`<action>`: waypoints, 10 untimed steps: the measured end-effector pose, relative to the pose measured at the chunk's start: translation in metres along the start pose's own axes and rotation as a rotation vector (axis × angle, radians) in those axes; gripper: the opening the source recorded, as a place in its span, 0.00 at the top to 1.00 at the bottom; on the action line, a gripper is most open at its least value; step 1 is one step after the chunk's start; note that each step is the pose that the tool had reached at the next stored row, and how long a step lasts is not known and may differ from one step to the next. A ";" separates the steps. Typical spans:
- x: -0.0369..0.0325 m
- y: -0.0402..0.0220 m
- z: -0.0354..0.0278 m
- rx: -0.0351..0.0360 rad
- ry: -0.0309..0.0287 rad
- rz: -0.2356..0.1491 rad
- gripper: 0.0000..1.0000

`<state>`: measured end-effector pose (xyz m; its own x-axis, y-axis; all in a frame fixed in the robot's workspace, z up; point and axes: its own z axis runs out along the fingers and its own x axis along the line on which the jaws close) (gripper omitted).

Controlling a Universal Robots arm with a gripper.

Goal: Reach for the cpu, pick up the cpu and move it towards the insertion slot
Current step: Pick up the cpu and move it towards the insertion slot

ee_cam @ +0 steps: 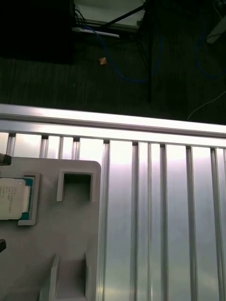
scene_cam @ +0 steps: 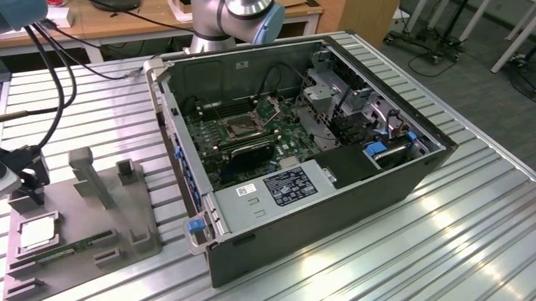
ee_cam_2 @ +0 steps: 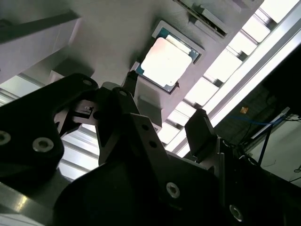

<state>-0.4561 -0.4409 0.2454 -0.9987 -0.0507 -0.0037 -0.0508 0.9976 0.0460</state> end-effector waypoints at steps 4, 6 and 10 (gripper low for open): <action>0.0002 -0.0020 0.0068 0.0001 0.0007 0.000 0.32; 0.0002 -0.0036 0.0105 -0.0001 0.0003 0.000 0.32; 0.0004 -0.0053 0.0177 0.0000 0.0004 0.000 0.32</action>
<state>-0.4562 -0.4453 0.2275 -0.9987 -0.0503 -0.0033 -0.0504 0.9977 0.0460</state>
